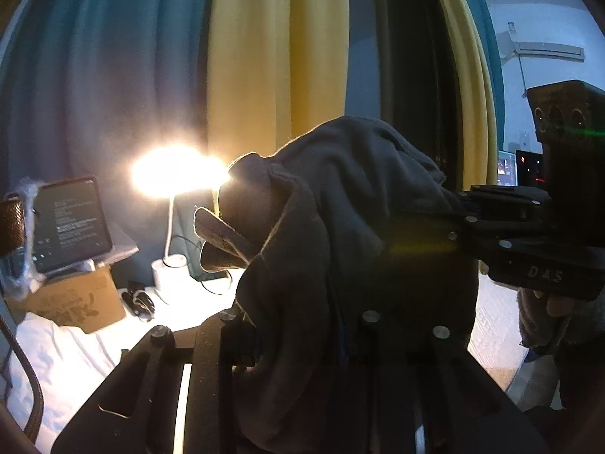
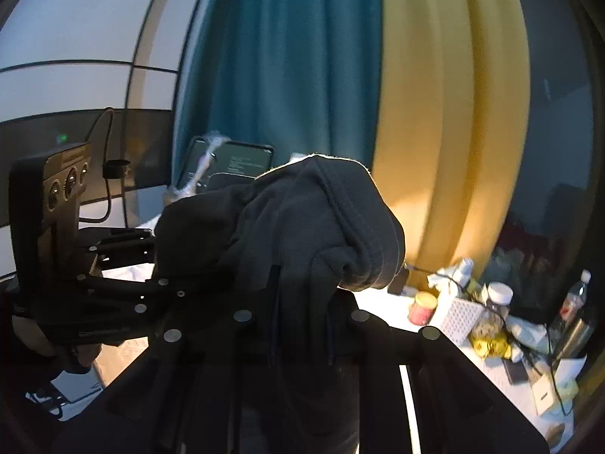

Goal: Fold small clothes
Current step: 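Lift the held shirt end high with both grippers and carry it over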

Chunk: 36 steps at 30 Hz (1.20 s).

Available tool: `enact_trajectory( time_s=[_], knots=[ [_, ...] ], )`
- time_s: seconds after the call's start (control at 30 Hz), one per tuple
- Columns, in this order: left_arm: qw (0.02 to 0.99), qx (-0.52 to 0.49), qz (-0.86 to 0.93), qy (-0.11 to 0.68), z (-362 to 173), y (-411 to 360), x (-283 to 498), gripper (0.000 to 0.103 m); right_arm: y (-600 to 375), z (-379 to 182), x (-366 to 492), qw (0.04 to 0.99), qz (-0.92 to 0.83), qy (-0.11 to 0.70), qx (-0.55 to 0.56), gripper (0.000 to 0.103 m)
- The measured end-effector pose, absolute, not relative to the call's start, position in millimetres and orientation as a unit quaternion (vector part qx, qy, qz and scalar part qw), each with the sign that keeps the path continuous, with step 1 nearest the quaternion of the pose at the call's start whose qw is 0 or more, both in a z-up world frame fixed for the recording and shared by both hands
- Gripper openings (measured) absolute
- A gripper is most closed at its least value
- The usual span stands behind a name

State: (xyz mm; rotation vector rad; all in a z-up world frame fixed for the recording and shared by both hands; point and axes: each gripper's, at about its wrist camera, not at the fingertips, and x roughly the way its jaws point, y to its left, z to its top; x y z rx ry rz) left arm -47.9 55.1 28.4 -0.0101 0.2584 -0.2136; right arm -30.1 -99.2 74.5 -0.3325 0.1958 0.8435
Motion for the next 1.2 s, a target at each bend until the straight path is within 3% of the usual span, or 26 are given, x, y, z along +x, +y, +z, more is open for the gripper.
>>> enact_trajectory(
  time_s=[0.5,0.83,1.2],
  knots=[
    [0.994,0.017,-0.056,0.091,47.8,87.8,-92.5,0.026,-68.2,94.2,-69.2,0.876,0.451,0.045,-0.165,0.019],
    [0.992,0.071,-0.016,0.099,56.3,113.2,-130.5,0.026,-43.0,98.7,-98.2,0.850,0.496,0.026,-0.175,0.019],
    [0.990,0.060,0.012,0.128,43.9,133.2,-147.8,0.026,-18.0,86.4,-119.5,0.822,0.536,0.040,-0.185,0.019]
  ],
)
